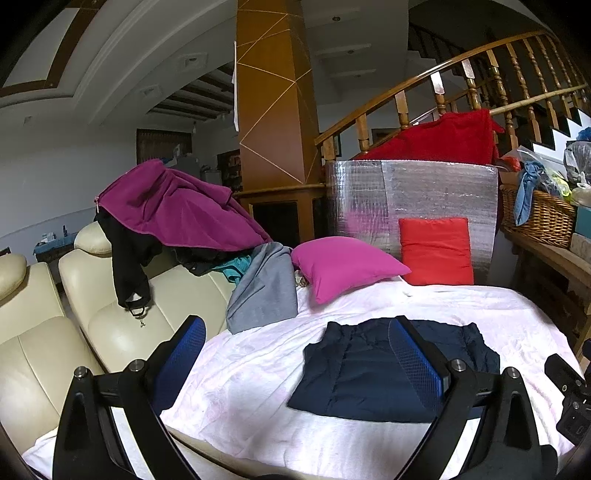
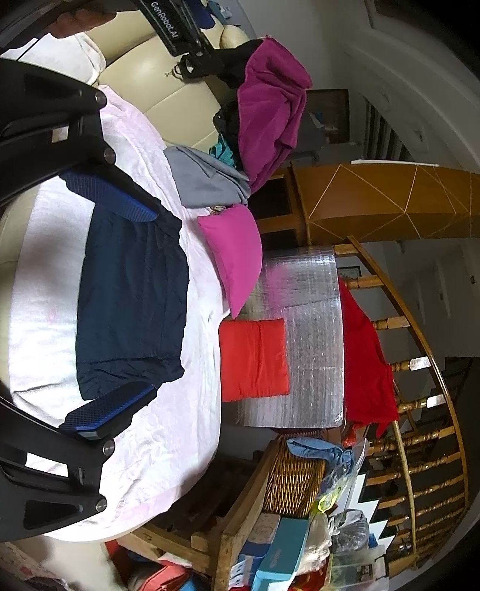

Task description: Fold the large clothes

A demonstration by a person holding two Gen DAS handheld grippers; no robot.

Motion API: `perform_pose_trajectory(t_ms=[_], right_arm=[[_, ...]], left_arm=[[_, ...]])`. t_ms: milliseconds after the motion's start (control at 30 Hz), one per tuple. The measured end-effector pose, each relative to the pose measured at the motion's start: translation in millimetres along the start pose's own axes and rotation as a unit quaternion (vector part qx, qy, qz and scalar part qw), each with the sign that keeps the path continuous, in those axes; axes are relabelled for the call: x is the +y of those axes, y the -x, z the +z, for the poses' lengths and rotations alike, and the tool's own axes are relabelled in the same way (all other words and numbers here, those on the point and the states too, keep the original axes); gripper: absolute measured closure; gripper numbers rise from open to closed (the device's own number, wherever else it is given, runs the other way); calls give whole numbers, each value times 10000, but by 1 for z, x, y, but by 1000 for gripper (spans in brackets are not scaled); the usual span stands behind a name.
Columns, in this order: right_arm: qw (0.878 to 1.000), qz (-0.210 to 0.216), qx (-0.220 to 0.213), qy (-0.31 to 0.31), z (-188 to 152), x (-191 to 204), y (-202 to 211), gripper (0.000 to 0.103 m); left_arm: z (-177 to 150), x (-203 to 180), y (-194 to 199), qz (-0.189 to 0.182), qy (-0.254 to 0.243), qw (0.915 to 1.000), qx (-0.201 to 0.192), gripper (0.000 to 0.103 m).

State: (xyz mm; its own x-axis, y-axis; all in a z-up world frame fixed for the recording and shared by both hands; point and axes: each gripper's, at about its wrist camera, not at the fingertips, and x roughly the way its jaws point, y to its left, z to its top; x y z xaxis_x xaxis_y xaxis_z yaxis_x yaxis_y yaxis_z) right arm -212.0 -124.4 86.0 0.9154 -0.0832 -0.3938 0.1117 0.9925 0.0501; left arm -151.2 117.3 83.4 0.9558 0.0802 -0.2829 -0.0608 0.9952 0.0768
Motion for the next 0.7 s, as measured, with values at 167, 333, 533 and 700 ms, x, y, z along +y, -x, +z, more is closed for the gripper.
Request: perform_pose_trajectory(t_ms=[167,333,533,700], right_arm=[[10000,11,28,41,2,2,-7,13],[9999,12,120,-4,4,0,-21,13],[9997,-45,216,-84,5,-9,-40,13],[9985,-120,399,-345,12,-37,-69,13]], left_arm=[[0,3,-7,19,46,10000,45,4],[1,1,-17,19,64,9999,97,4],[3,-8,-34,-57,17,9999,137,4],[3,-10,-72,-534,203,9973,462,4]])
